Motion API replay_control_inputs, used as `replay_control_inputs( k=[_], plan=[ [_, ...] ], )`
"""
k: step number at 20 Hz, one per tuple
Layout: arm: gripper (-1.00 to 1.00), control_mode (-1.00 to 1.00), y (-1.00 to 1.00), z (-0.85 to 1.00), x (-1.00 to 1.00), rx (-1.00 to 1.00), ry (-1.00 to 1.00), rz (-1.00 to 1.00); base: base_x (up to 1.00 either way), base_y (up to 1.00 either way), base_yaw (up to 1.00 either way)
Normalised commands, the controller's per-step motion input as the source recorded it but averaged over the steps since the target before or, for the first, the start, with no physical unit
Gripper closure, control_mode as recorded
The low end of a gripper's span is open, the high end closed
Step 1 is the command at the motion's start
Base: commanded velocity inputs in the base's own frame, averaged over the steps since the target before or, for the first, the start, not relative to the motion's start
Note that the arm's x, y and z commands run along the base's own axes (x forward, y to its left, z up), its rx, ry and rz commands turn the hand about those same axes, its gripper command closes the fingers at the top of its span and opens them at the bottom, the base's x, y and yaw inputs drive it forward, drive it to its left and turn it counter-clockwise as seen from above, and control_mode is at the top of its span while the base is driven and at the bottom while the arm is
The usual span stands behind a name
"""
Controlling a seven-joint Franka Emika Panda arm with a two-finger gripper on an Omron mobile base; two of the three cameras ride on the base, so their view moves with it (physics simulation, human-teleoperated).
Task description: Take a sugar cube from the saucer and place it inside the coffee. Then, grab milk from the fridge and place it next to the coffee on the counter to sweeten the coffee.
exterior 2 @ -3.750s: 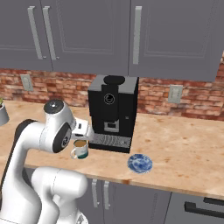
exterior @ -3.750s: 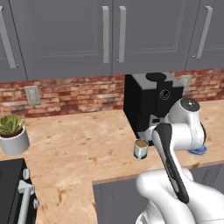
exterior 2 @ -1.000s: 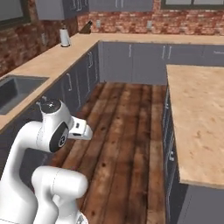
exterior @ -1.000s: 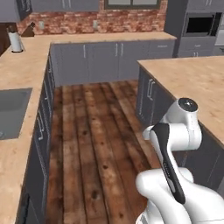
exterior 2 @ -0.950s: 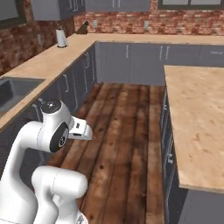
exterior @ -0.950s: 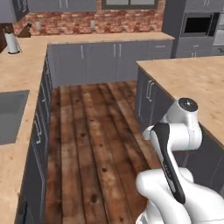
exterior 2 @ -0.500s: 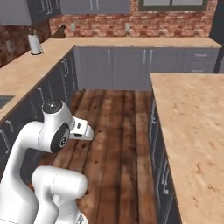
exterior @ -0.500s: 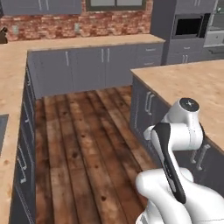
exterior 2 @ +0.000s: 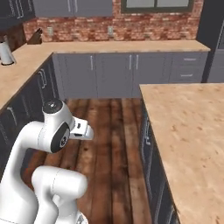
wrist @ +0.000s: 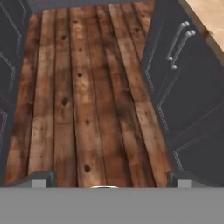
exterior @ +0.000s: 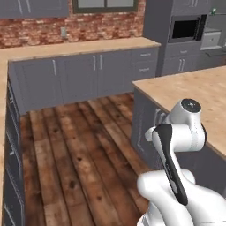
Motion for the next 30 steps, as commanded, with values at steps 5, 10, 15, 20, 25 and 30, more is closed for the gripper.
replay_control_inputs(
  k=[5,10,15,20,25,30],
  plan=[
    [-1.00,1.00,0.00,0.00,0.00,0.00,0.00,0.00,1.00,0.56,-0.24],
    [-1.00,1.00,0.00,0.00,0.00,0.00,0.00,0.00,1.00,0.66,-0.24],
    [-1.00,1.00,0.00,0.00,0.00,0.00,0.00,0.00,1.00,0.75,-0.24],
    [-1.00,1.00,0.00,0.00,0.00,0.00,0.00,0.00,1.00,0.70,-0.28],
    [-1.00,1.00,0.00,0.00,0.00,0.00,0.00,0.00,1.00,0.61,-0.34],
    [-1.00,1.00,0.00,0.00,0.00,0.00,0.00,0.00,1.00,0.59,-0.34]
  ],
)
